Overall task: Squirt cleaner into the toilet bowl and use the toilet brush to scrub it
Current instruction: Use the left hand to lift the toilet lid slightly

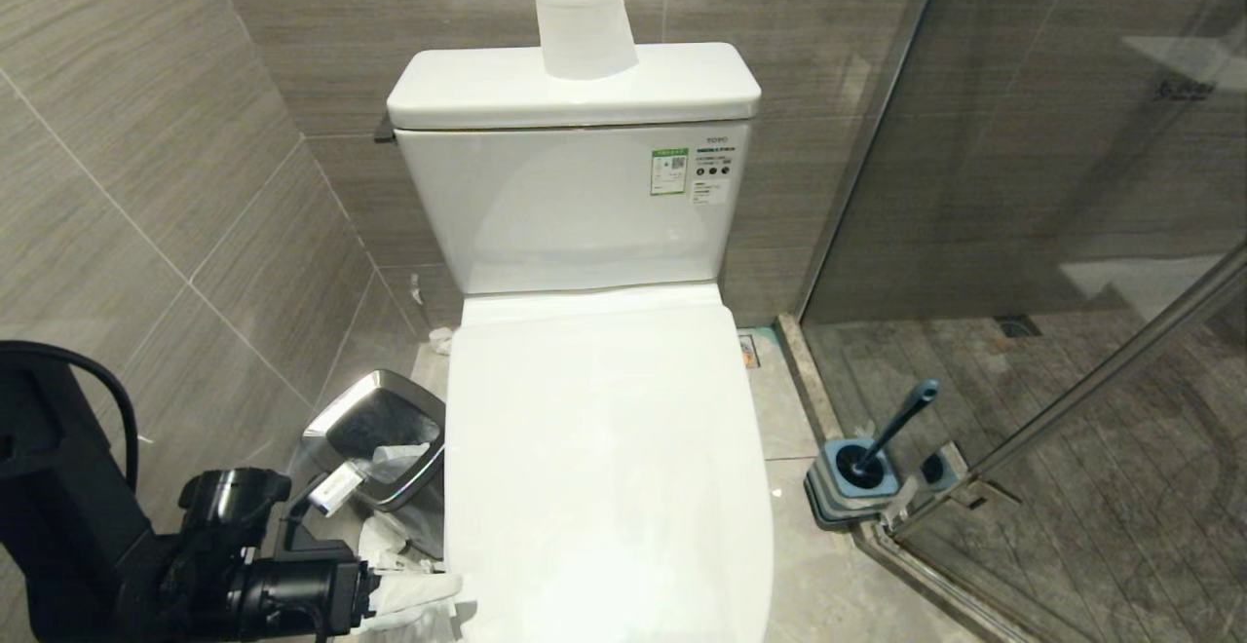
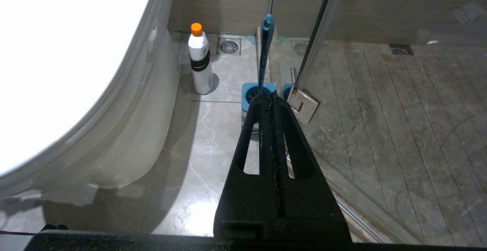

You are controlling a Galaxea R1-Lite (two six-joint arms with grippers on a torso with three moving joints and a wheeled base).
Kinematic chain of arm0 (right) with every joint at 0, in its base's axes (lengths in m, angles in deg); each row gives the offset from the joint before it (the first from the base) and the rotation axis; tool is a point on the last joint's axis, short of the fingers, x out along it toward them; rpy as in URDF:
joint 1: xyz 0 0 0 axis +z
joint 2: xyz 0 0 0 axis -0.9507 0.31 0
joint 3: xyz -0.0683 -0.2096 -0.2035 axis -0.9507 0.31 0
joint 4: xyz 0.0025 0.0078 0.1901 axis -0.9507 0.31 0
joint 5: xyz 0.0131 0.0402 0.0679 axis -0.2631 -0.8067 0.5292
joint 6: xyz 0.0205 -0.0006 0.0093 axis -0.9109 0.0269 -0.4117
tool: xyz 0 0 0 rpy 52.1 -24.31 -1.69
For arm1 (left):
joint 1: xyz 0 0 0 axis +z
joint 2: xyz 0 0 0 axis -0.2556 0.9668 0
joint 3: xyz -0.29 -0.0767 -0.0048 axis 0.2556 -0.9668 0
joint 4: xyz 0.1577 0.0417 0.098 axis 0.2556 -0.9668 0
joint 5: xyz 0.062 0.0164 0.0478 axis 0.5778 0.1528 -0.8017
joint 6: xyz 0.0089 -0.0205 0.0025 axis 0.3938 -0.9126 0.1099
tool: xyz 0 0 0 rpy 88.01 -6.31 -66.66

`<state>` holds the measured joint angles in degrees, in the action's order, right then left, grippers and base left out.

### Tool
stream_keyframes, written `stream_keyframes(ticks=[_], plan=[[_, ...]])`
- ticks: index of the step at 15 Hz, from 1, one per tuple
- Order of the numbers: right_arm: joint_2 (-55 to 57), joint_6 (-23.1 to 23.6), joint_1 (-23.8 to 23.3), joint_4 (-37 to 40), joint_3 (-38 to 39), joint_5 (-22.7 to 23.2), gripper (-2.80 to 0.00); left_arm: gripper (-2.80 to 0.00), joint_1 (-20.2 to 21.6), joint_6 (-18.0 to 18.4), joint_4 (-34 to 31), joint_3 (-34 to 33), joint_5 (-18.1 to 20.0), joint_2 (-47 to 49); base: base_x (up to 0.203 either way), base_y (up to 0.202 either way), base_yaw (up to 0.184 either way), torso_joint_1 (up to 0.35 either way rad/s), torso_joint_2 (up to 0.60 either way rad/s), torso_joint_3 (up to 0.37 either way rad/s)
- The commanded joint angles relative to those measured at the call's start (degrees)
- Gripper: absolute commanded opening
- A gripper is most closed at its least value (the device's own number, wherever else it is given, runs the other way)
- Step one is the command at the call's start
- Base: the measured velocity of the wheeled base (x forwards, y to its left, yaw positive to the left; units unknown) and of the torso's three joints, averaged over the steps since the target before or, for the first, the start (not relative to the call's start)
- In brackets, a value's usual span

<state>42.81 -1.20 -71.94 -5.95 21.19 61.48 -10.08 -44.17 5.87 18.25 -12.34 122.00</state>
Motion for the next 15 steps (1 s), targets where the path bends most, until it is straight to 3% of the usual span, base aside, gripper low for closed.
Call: stream_keyframes(ticks=[1, 15], plan=[[-0.02, 0.02, 0.00, 0.02, 0.00, 0.02, -2.80, 0.00, -0.16, 0.13, 0.29, -0.01, 0.12, 0.38, 0.000, 0.000, 0.000, 0.000, 0.00, 0.000], [-0.02, 0.02, 0.00, 0.02, 0.00, 0.02, -2.80, 0.00, -1.74, 3.64, 0.20, -0.18, -3.69, 0.99, 0.000, 0.000, 0.000, 0.000, 0.00, 0.000]])
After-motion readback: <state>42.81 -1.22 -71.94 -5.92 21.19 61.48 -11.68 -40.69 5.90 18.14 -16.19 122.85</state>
